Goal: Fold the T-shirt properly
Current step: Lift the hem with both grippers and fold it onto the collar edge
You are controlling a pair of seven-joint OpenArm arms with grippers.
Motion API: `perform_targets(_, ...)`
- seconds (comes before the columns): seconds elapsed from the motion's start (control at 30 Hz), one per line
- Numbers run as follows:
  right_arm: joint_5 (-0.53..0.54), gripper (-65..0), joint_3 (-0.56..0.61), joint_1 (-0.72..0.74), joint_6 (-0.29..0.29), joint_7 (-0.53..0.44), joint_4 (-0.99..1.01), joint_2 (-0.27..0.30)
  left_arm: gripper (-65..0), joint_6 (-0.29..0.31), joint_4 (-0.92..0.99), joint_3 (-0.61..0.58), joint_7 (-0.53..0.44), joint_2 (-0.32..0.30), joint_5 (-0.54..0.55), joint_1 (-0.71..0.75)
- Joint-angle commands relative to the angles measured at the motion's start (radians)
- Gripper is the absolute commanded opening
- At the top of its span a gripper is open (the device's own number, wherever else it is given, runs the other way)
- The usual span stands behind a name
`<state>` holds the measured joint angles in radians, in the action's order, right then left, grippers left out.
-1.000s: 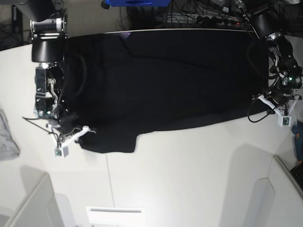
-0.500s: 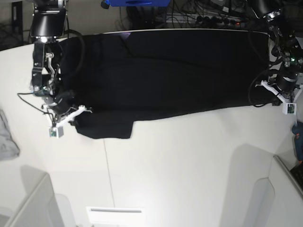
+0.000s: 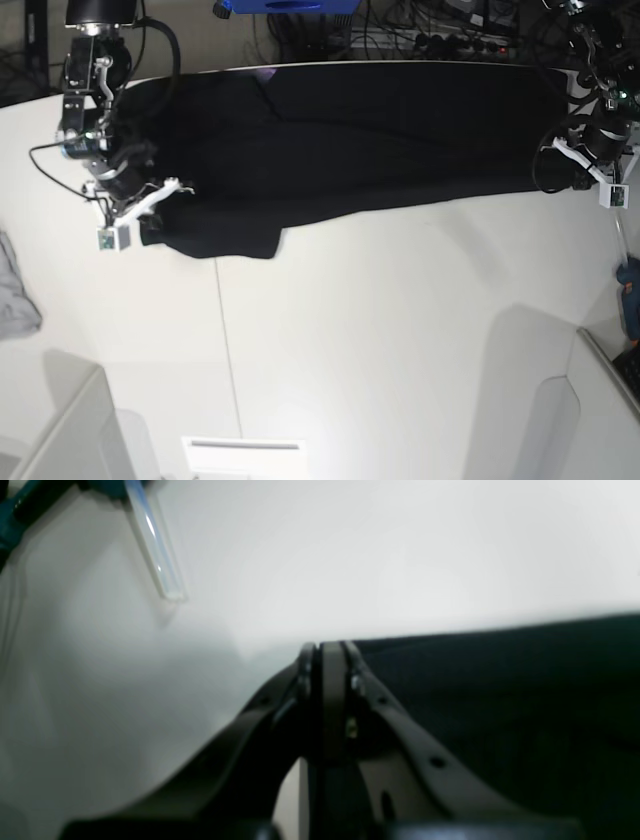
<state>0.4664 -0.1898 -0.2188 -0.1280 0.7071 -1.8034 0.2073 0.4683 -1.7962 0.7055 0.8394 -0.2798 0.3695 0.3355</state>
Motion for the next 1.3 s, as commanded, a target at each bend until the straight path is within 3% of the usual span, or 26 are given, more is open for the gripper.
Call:
perform_targets(0.0, 0.009, -65.0, -0.027, 0.003, 0.000, -0.008, -0.048, 0.004, -65.0, -0.006, -0.040, 0.009, -0.024, -0.020, 0.009, 0.010)
perform_targets(0.17, 0.007, -65.0, -0.069, -0.040, -0.002, 0.059, -0.129, -0.013, -65.0, -0.006, -0.070, 0.047, -0.022, -0.016, 0.009, 0.038)
perform_targets(0.33, 0.010, -65.0, -0.072, -0.089, -0.002, 0.061, -0.152, -0.013, -65.0, -0.004, -0.070, 0.049, -0.022, -0.017, 0.009, 0.067)
perform_targets(0.5, 0.012, -65.0, -0.072, -0.152, -0.002, 0.058, -0.190, -0.015, -65.0, 0.050, -0.070, 0.049, -0.022, -0.014, 0.006, 0.078)
perform_targets(0.83, 0.012, -65.0, -0.072, -0.233, -0.002, 0.055, -0.209, -0.016, -65.0, 0.050, -0.090, 0.050, -0.024, -0.016, 0.007, 0.152)
perform_targets(1.07, 0.012, -65.0, -0.147, -0.275, -0.006, 0.055, -0.209, -0.085, -65.0, 0.050, -0.090, 0.050, -0.024, -0.016, 0.007, 0.182)
perform_targets(1.27, 0.010, -65.0, -0.162, -0.285, -0.006, 0.058, -0.206, -0.085, -65.0, 0.050, -0.090, 0.050, -0.024, -0.017, 0.006, 0.198)
